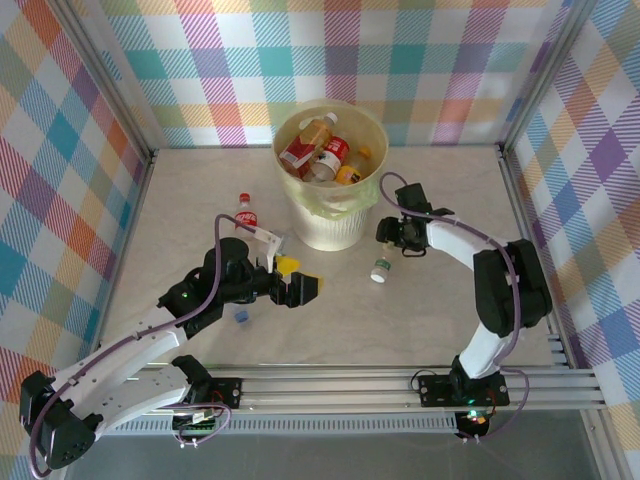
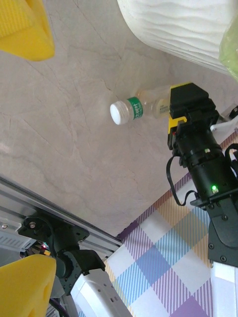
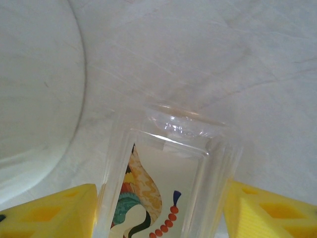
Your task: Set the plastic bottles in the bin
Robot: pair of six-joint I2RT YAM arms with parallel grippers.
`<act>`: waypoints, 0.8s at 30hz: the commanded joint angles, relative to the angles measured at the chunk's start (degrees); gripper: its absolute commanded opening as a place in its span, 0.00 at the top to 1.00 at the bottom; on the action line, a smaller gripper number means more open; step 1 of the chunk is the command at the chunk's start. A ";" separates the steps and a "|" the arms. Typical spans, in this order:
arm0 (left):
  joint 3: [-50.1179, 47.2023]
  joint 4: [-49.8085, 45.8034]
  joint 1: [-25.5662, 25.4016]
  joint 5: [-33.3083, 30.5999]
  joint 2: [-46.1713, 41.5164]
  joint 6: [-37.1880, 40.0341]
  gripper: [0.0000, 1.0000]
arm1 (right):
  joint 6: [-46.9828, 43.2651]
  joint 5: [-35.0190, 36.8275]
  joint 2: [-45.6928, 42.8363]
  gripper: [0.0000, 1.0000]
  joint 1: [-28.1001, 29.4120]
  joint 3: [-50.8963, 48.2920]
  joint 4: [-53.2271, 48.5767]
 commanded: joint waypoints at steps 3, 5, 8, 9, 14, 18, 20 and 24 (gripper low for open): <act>1.87 -0.14 -0.89 -0.29 -0.17 1.15 0.00 | -3.48 1.55 -4.15 0.34 -1.87 -3.05 -4.25; 1.86 -0.18 -0.93 -0.27 -0.11 1.07 0.00 | -4.40 0.54 -5.09 0.31 -2.70 -3.79 -5.16; 1.96 -0.05 -0.96 -0.18 0.05 1.20 0.00 | -5.48 0.74 -6.76 0.26 -3.46 -4.60 -6.47; 1.98 0.05 -1.05 -0.18 0.10 1.14 0.00 | -5.77 0.76 -7.21 0.24 -3.55 -4.78 -6.87; 1.78 0.73 -1.24 -0.05 0.56 1.25 0.00 | -5.43 3.28 -6.82 0.17 -3.78 -2.56 -12.07; 1.79 0.76 -1.58 -0.27 0.46 1.22 0.00 | -2.66 4.04 -6.07 0.16 -3.77 -1.15 -14.09; 1.92 0.75 -1.72 -0.01 0.48 1.34 0.00 | -1.32 3.84 -5.39 0.16 -3.78 -0.38 -14.28; 2.09 0.73 -2.09 0.08 0.74 1.56 0.00 | 0.71 2.40 -3.67 0.16 -3.78 1.07 -14.09</act>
